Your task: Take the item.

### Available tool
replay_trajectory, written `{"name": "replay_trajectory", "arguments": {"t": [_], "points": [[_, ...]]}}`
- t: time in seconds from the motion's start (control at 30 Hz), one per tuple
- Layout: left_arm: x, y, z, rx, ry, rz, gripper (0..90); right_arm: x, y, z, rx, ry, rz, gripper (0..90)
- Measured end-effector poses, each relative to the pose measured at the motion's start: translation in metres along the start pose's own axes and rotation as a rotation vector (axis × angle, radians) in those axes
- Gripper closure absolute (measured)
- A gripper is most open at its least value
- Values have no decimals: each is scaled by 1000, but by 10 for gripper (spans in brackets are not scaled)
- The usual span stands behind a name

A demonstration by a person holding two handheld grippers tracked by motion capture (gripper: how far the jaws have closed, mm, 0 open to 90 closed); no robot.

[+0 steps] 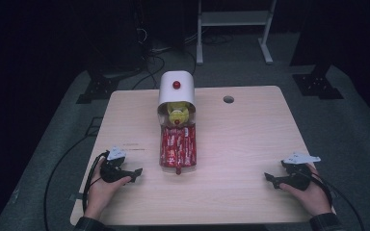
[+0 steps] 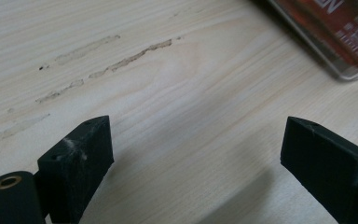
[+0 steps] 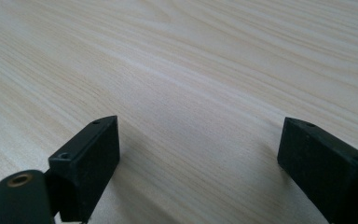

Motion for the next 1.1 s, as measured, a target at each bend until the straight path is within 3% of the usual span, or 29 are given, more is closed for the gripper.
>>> {"name": "replay_trajectory", "arguments": {"t": [0.2,0.4,1.1], "points": [[0,-5,5,-24,17,14,90,0,0,0,0,0,1,117],[-1,-15,11,-52,14,2,90,0,0,0,1,0,-1,117],[-7,-35,15,-71,26,-22,91,0,0,0,0,0,-1,117]]}}
Point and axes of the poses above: each handheld gripper's, and its own axes: z roughly backward along the jaws, y roughly out of its underside, x roughly to its left, the point moved 3 cm from there along -z, roughly forward along the jaws, and after that the axes turned 1 degree about -x, right-handed, at the moved point
